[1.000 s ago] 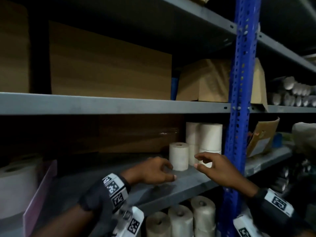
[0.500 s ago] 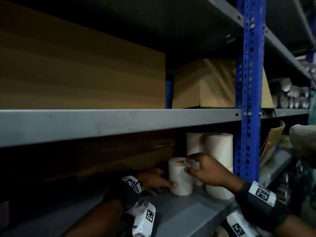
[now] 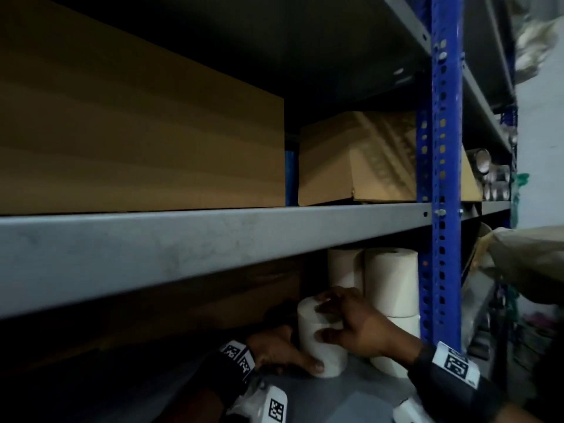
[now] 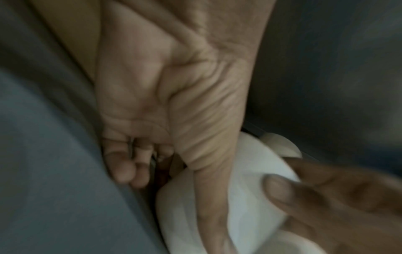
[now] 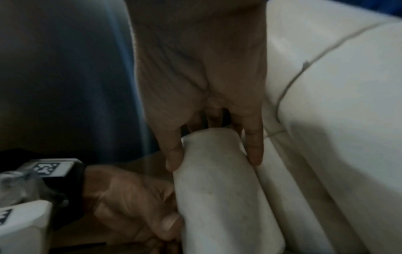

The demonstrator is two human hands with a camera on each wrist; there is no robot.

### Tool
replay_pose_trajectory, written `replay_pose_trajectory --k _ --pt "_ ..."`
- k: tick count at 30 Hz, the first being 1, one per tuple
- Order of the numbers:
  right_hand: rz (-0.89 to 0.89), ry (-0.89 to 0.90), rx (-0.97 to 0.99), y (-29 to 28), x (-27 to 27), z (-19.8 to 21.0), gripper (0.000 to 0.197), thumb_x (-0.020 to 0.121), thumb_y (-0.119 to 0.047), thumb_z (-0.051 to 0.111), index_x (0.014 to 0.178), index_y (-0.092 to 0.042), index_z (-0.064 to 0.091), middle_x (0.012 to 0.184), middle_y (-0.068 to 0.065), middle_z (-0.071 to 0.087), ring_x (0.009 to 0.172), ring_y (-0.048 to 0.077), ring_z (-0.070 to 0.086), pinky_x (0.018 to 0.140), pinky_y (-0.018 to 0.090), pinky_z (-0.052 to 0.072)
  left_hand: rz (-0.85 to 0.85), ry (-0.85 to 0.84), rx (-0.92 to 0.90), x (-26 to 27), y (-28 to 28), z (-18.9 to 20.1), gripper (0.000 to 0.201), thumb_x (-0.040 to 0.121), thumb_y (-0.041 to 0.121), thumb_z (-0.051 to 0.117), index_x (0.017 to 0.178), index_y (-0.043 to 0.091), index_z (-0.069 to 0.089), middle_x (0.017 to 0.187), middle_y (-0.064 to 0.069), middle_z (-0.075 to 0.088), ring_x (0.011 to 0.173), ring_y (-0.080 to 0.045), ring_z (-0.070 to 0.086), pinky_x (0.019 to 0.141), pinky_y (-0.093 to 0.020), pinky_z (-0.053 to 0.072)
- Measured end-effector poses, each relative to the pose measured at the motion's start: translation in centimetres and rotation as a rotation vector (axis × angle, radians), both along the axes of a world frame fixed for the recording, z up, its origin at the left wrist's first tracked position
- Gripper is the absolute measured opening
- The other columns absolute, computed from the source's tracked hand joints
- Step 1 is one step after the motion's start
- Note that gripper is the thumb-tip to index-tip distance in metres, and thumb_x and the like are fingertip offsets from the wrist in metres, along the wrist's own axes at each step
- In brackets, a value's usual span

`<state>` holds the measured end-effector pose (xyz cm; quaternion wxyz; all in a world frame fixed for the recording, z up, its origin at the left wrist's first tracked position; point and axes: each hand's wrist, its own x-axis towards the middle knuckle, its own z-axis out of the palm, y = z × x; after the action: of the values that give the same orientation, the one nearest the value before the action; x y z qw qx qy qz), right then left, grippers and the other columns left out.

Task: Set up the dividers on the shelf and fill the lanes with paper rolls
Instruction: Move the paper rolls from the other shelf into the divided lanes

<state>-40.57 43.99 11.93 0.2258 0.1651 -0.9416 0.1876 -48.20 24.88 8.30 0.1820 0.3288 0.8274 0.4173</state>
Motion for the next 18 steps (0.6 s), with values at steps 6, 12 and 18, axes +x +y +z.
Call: replay_pose_trajectory --k 6,12,18 --pt "0.095 0.143 0.021 -0.1 6.3 0.9 0.061 0.075 -0.05 0.074 0.124 -0.014 0.067 0.141 -0.004 0.045 0.128 0.007 0.046 0.105 0.021 0.042 -0.223 0.013 0.093 4.1 -0.5 1.8 0.069 0.074 0.023 0.092 0.131 0.042 0.06 0.133 0.016 0.066 0.125 -0.002 0.059 0.097 -0.019 0.052" --pt "0.146 0.203 -0.085 0.6 13.8 3.4 0.051 0.072 -0.04 0.084 0.114 -0.013 0.073 0.134 -0.006 0.049 0.123 0.001 0.05 0.101 0.016 0.043 -0.225 0.152 0.198 10.9 0.1 3.8 0.074 0.075 0.022 0.09 0.139 0.031 0.055 0.136 0.007 0.066 0.127 -0.013 0.061 0.108 -0.045 0.049" --pt "0.214 0.165 -0.232 0.9 21.7 4.8 0.047 0.07 -0.03 0.087 0.111 -0.014 0.074 0.134 -0.011 0.051 0.122 -0.006 0.05 0.099 0.017 0.047 -0.165 0.136 0.279 21.2 -0.3 4.8 0.069 0.078 0.008 0.086 0.138 0.021 0.056 0.133 0.002 0.067 0.125 -0.016 0.062 0.107 -0.041 0.051"
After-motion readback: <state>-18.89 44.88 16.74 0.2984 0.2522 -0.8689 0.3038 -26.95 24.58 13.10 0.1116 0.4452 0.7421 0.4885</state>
